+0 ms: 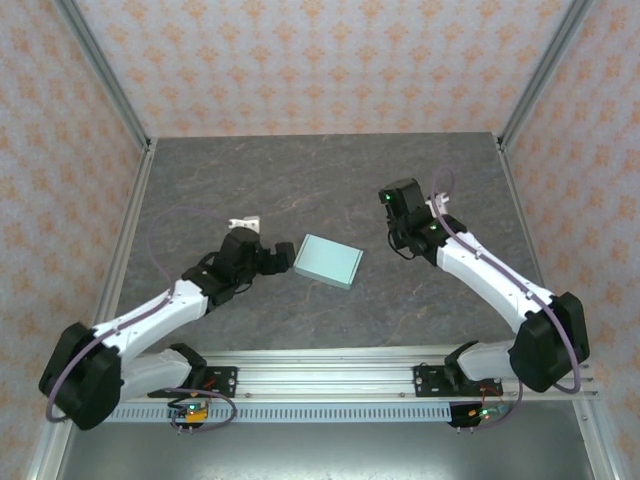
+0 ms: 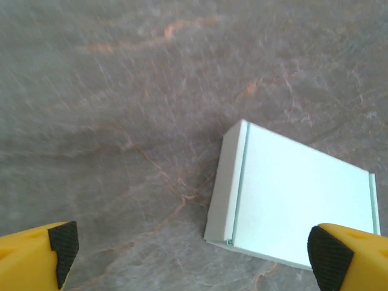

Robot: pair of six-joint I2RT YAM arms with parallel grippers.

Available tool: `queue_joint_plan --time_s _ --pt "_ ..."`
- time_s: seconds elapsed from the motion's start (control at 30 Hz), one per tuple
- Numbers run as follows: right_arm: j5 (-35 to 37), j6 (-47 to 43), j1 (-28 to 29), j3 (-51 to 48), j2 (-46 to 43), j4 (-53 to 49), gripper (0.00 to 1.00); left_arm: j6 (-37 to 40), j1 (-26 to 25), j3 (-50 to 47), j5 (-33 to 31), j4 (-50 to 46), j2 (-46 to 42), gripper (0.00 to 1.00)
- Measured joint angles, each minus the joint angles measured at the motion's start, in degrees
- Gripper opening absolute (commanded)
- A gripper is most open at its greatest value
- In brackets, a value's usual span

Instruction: Fold the paper box

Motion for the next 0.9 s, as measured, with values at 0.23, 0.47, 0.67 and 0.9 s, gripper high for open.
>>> queue_joint_plan --time_s 0.23,0.47,0.67,0.9 --pt "12.41 -38.58 0.00 -4.92 -8.20 10.69 0.99 8.02 4.66 13.16 -11.72 -8.20 -2.71 1.00" --pt "16.06 -65.18 -6.14 -17.70 -17.79 25.64 0.99 11.45 17.46 14.67 -16.09 -9.14 -3.45 1.00" --pt "13.31 -70.29 -13.70 -28.04 -18.38 31.69 0.99 20.74 19.02 1.88 -13.77 -0.46 -6.43 1.00" --pt "-0.35 -69.75 -25.51 -40.48 -13.68 43.25 0.99 27.58 24.96 -10.97 -7.54 12.09 -0.07 1.00"
